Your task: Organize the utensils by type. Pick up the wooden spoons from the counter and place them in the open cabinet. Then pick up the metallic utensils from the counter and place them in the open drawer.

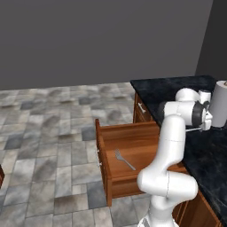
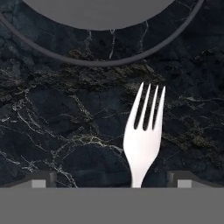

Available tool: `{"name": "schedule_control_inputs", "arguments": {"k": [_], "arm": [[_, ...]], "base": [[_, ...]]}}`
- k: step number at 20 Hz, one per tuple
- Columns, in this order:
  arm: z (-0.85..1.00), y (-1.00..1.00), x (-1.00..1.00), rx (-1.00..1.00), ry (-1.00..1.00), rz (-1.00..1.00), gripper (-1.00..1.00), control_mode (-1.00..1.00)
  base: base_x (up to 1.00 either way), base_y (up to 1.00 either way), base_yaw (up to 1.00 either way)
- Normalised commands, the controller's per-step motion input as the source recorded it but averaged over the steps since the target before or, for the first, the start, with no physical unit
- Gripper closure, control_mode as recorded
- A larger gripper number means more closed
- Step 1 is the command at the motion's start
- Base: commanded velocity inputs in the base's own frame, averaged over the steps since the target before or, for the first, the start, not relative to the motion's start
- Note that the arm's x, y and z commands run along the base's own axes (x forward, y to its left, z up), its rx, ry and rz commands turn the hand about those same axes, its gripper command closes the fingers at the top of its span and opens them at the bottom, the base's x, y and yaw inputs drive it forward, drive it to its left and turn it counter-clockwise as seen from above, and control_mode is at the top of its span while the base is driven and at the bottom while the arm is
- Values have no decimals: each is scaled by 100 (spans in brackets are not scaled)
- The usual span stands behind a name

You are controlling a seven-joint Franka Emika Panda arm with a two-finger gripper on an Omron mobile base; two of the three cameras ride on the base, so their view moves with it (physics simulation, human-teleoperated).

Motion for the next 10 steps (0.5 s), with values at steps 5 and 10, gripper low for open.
{"name": "schedule_control_inputs", "arguments": {"k": [5,10], "arm": [[-26,0,-11,0,-3,-6,-100,-100],[-37,0,-10,0,-2,-5,-100,-100]], "base": [[0,0,0],[0,0,0]]}}
